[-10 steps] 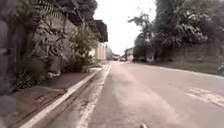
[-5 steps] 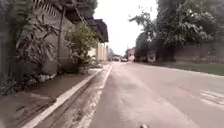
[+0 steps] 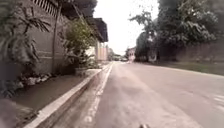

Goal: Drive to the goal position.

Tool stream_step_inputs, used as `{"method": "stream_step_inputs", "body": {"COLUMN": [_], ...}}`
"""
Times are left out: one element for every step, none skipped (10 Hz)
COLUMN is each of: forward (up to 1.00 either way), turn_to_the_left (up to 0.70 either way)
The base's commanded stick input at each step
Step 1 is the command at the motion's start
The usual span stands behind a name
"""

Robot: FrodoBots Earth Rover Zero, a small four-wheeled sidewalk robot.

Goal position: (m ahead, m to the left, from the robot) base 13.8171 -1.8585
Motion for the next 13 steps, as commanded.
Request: {"method": "stream_step_inputs", "body": {"forward": [0.7, 0.7, 0.7, 0.7, 0.7, 0.7, 0.7, 0.7, 0.7, 0.7, 0.7, 0.7, 0.7], "turn_to_the_left": [-0.08, -0.21, -0.15, 0.0, 0.0, 0.0, 0.0, 0.0, 0.0, 0.0, 0.0, 0.0, 0.0]}}
